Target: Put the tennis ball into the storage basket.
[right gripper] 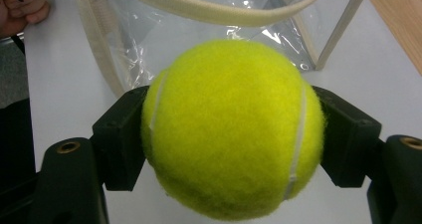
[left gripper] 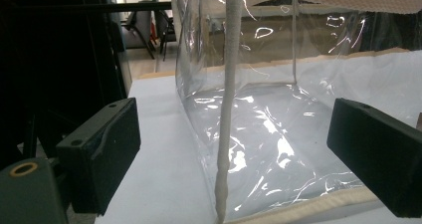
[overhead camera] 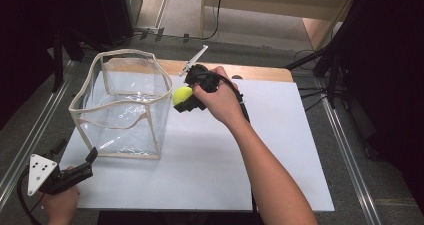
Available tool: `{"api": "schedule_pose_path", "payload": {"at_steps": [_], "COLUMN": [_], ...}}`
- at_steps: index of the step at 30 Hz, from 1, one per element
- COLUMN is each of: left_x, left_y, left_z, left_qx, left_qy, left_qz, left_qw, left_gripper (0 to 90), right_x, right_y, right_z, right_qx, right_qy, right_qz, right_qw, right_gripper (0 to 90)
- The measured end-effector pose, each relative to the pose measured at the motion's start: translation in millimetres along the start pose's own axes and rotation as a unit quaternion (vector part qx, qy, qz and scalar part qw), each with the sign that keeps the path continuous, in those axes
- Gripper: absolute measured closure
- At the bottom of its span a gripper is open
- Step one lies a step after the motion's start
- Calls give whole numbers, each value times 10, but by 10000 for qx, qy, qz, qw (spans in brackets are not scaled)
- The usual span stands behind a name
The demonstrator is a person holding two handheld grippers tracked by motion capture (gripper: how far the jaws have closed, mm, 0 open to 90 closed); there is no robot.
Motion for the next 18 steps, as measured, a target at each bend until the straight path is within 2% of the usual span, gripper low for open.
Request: {"api": "schedule_pose_path", "payload": {"at_steps": [17,18], "left_x": [-1,-1], "left_y": [2,2], "left_z": [-2,-3], "left_qx": [8,12], "left_qy": [-8,-7], "left_qz": [-13,-14], "left_qw": [10000,10000], "left_gripper": [69,69], "right_x": [136,142], "right_y": [146,158], "right_z": [33,33], "right_qx": [111,169], "right_qy": [-6,11], "right_qz": [-37,-62], "right_qw": [9999,9998], "right_gripper": [236,236]}}
Point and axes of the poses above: each handheld gripper's, and its own axes: x roughly backward along the jaws, y roughly out of its top, z roughly to its left, the point moved 8 cm from there along -x, roughly forward along the jaws, and after that the axes turned 10 degrees about z, right-handed, at the moved point
